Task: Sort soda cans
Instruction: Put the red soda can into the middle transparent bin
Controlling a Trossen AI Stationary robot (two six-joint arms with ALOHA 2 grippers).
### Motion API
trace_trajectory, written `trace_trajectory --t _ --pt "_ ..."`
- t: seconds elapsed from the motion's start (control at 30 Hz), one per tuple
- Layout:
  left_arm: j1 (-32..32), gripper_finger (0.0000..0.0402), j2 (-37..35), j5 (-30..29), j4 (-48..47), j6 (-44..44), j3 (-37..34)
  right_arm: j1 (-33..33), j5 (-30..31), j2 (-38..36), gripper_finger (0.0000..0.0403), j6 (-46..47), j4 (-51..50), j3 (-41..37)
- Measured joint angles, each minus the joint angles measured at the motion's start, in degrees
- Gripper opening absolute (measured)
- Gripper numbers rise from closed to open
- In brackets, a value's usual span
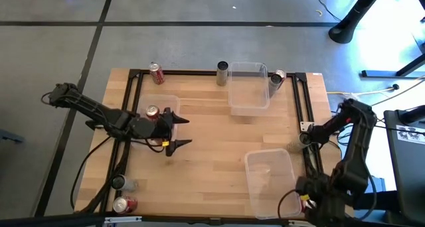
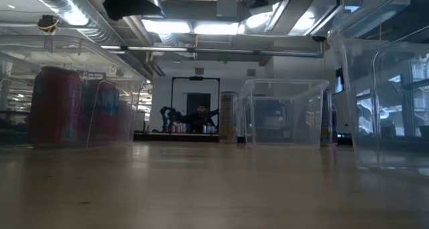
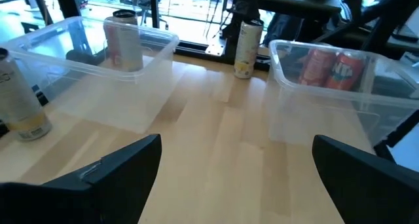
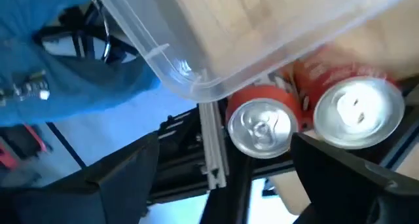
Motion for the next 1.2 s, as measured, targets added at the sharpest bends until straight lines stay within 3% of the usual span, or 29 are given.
trace_trajectory --t 0.3,0.47,0.6,1.2 --pt "0.6 0.0384 0.0 0.0 -0.3 -2.2 0.0 0.2 1.1 3.9 0.0344 4.1 4.1 0.0" --pt "0.6 0.0384 0.0 0.0 -0.3 -2.2 0.0 1.4 -2.7 7.1 0.0344 3.1 -1.4 0.0" --pt "0.6 0.0384 0.0 0.0 -0.3 -2.2 0.0 1.3 -7.9 8.5 0.0344 1.2 0.9 0.0" --pt "0.6 0.0384 0.0 0.0 -0.6 -2.6 0.0 6.1 -0.6 8.9 0.0344 1.5 -2.8 0.0"
